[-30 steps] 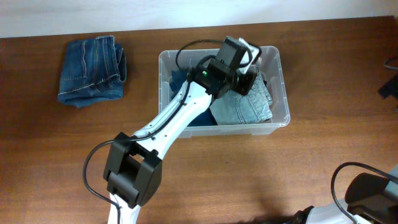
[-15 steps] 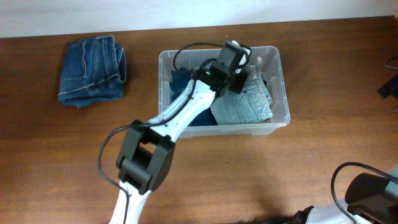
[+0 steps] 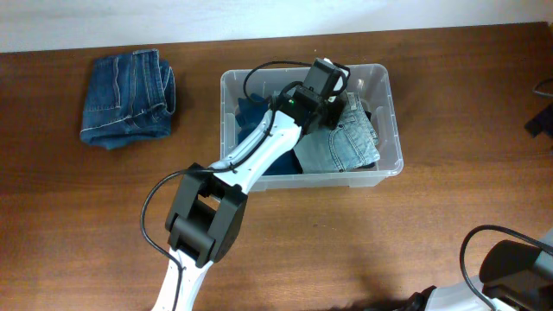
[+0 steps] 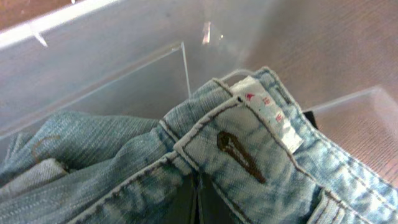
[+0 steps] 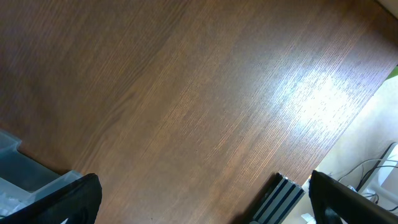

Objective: Pack container
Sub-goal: 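Press the jeans down into the bin with the left gripper, then move the left gripper left and down to the dark-blue jeans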

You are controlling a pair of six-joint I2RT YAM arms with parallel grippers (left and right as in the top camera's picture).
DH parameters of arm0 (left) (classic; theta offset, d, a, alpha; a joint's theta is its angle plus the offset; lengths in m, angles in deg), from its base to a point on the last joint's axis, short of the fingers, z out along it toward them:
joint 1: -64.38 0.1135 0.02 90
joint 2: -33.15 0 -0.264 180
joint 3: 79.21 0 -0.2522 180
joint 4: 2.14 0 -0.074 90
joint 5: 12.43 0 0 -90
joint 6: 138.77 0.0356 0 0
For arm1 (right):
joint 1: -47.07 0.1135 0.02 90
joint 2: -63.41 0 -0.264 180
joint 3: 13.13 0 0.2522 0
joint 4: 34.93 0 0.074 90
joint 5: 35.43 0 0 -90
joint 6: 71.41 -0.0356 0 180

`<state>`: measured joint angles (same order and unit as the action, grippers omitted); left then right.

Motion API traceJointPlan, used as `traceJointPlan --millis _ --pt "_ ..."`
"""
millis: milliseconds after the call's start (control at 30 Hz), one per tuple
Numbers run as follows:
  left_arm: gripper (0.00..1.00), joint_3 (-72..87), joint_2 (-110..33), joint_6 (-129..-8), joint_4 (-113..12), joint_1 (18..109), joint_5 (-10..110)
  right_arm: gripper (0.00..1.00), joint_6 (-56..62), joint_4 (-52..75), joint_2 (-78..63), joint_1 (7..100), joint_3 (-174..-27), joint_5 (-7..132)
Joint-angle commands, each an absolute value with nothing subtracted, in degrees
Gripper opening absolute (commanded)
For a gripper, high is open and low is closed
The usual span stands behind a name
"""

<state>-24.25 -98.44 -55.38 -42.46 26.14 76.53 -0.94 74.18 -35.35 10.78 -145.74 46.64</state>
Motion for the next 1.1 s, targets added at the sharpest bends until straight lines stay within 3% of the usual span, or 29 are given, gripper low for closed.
traceJointPlan --millis 0,133,167,233,267,300,533,833,1000,1033,1067 --pt "0.07 -26.0 -94.3 -54.4 -42.5 26.2 76.6 0.98 -1.7 74.0 -35.6 10.7 -145.5 46.4" --pt "0.23 -26.0 -90.8 -54.4 -43.8 26.9 81.4 0.98 -1.7 74.0 -35.6 10.7 -145.5 46.4" --pt "0.4 -26.0 -89.7 -54.4 -44.5 27.2 82.9 0.98 -1.7 74.0 -35.6 10.7 -145.5 46.4" --pt "0.87 -26.0 -87.1 -54.4 -46.2 28.2 85.8 0.98 -1.7 74.0 -35.6 10.7 -145.5 46.4" --pt "0.96 -26.0 -85.7 -54.4 -47.0 28.8 87.1 0.98 -1.7 74.0 -35.6 10.7 -145.5 46.4" --pt "0.99 -26.0 -84.1 -54.4 -48.2 29.6 88.6 0.98 -1.7 74.0 -35.6 10.7 -145.5 46.4" --pt "0.99 -26.0 -75.0 -53.0 -55.5 40.9 98.1 0.98 -1.7 74.0 -35.6 10.7 -145.5 46.4" --pt "0.99 -25.5 -78.5 -60.8 -58.9 61.8 97.7 0.98 -1.7 74.0 -35.6 10.7 -145.5 46.4" --pt "0.98 -25.5 -83.9 -60.9 -59.2 69.7 91.7 0.98 -1.7 74.0 -35.6 10.7 -145.5 46.4" --pt "0.93 -25.5 -85.3 -60.9 -59.2 70.9 91.7 0.99 -1.7 74.0 -35.6 10.7 -145.5 46.4" --pt "0.78 -25.5 -86.7 -60.9 -59.0 71.8 91.7 0.98 -1.7 74.0 -35.6 10.7 -145.5 46.4"
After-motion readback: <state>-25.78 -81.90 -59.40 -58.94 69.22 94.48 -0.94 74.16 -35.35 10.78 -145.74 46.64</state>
